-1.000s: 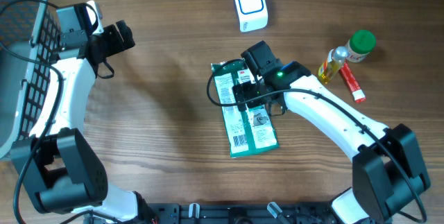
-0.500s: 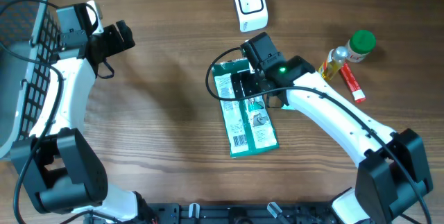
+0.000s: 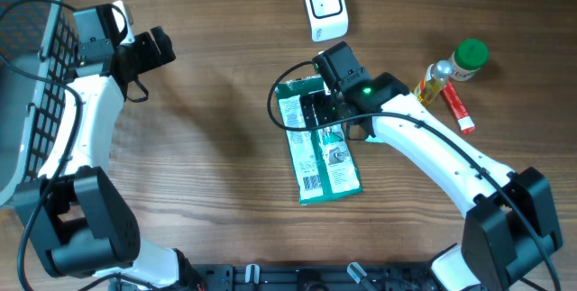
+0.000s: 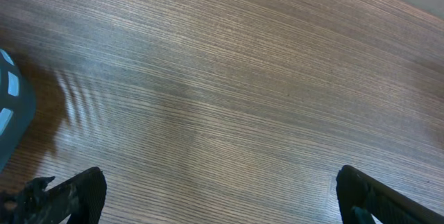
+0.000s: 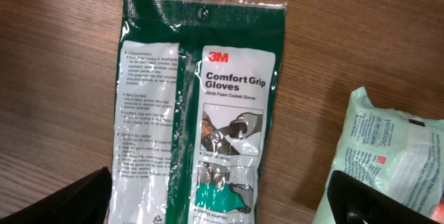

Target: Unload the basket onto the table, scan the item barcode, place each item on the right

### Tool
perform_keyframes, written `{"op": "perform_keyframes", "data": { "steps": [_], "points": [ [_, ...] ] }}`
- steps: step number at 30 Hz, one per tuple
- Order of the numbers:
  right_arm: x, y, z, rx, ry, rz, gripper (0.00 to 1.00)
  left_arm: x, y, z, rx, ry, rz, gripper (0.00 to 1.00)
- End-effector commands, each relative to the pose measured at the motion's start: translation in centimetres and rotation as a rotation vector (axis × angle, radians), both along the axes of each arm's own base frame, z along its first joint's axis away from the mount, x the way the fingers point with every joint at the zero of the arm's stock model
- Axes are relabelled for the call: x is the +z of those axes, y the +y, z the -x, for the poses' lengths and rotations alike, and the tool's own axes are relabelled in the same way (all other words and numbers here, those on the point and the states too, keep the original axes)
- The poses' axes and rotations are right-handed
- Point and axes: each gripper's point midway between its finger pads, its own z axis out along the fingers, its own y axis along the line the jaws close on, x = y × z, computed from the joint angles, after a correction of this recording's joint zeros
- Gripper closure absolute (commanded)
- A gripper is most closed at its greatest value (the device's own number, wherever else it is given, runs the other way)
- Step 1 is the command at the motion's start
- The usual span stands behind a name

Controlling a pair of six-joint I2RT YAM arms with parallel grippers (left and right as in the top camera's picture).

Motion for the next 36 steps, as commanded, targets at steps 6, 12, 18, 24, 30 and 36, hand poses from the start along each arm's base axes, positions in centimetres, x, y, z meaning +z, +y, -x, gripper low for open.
{"op": "perform_keyframes", "data": {
  "steps": [6, 12, 18, 24, 30, 36],
  "points": [
    [20.8, -5.5, 1.5, -0.068, -0.55, -0.211, 0.0, 1.0, 0.0, -0.2, -0.013, -0.022, -0.018, 0.0],
    [29.7, -17.1, 13.4, -0.274, -0.994, -0.358, 0.0, 1.0, 0.0, -0.2, -0.013, -0.022, -0.018, 0.0],
    [27.0, -18.6, 16.3, -0.261, -1.323, -0.356, 0.0, 1.0, 0.0, -0.2, -0.013, -0.022, -0.018, 0.0],
    [24.7, -18.3, 14.7, -0.211, -1.616, -0.435, 0.0, 1.0, 0.0, -0.2, -0.013, -0.022, -0.018, 0.0],
    [14.1, -18.0, 10.6, -0.25, -1.369, -0.396, 0.0, 1.0, 0.0, -0.2, -0.013, -0.022, -0.018, 0.0],
    [7.5, -18.0, 9.7, -0.29, -1.102, -0.346, 0.0, 1.0, 0.0, -0.2, -0.013, -0.022, -0.018, 0.0]
  ]
}}
